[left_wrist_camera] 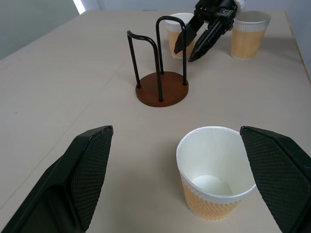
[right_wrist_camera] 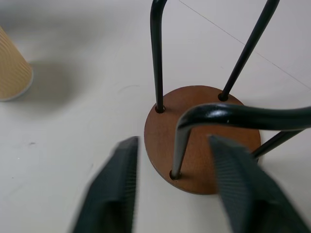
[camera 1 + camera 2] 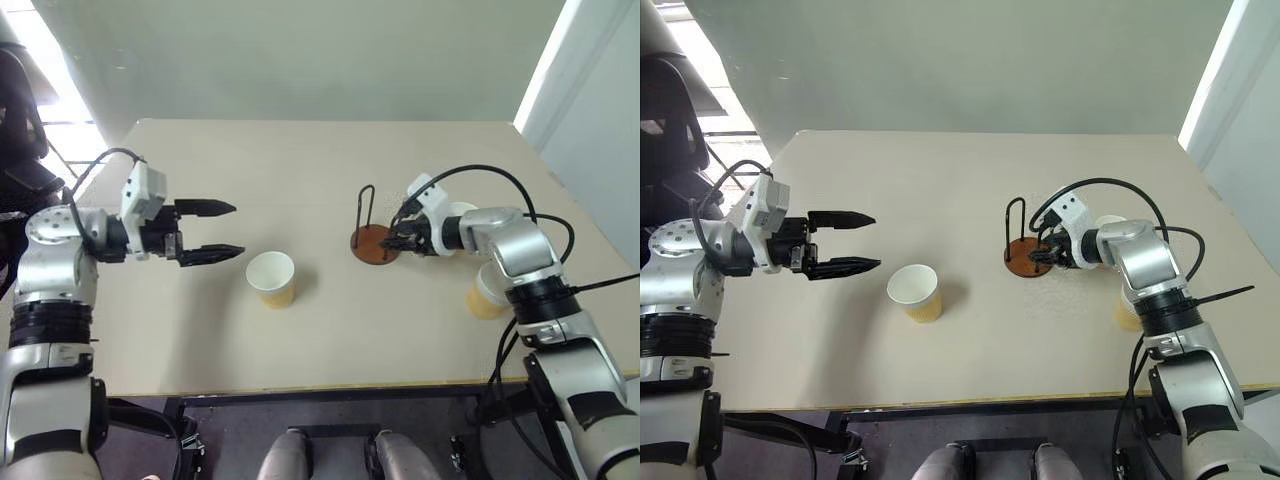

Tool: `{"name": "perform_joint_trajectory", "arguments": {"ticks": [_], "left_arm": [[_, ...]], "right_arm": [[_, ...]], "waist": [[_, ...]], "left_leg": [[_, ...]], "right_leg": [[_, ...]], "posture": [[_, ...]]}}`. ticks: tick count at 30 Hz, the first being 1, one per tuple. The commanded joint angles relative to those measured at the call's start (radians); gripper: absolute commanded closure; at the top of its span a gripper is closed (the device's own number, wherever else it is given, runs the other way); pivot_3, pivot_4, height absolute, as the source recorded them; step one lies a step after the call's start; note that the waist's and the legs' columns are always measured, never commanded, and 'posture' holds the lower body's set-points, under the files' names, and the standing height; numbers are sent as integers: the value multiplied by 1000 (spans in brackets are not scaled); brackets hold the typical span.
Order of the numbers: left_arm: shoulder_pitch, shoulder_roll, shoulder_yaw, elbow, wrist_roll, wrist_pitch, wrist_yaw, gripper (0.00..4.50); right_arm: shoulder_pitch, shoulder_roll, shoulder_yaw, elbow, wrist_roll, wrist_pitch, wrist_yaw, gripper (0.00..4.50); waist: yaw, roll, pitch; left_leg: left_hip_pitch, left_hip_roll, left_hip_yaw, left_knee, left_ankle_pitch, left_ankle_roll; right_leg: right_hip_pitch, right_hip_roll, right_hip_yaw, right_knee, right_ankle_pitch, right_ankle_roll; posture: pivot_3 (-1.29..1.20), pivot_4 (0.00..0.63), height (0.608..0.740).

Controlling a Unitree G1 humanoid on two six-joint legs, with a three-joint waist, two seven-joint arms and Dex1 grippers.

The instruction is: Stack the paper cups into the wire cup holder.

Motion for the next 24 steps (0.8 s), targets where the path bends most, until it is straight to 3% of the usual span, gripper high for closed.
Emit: {"name": "perform_joint_trajectory", "arguments": {"ticks": [1, 3, 10, 24], "left_arm": [[-22, -1, 12, 8, 3, -28, 0, 0], [-23, -5, 12, 15, 5, -34, -1, 0], [-32, -9, 13, 41, 10, -47, -7, 0], [-66, -11, -2, 43, 13, -27, -8, 0]], "right_arm": [[-26, 4, -26, -35, 23, 13, -15, 3980], [-24, 6, -21, -39, 25, 16, -19, 4455], [-17, 3, -5, -48, 29, 17, -13, 4455], [1, -166, 87, -115, 78, -154, 343, 4455]], "waist": [[0, 0, 0], [0, 0, 0], [0, 0, 0], [0, 0, 0]], "left_leg": [[0, 0, 0, 0, 0, 0], [0, 0, 0, 0, 0, 0], [0, 0, 0, 0, 0, 0], [0, 0, 0, 1, 0, 0]], "right_leg": [[0, 0, 0, 0, 0, 0], [0, 0, 0, 0, 0, 0], [0, 0, 0, 0, 0, 0], [0, 0, 0, 0, 0, 0]], "posture": [[0, 150, 740], [0, 150, 740], [0, 150, 740], [0, 150, 740]]}}
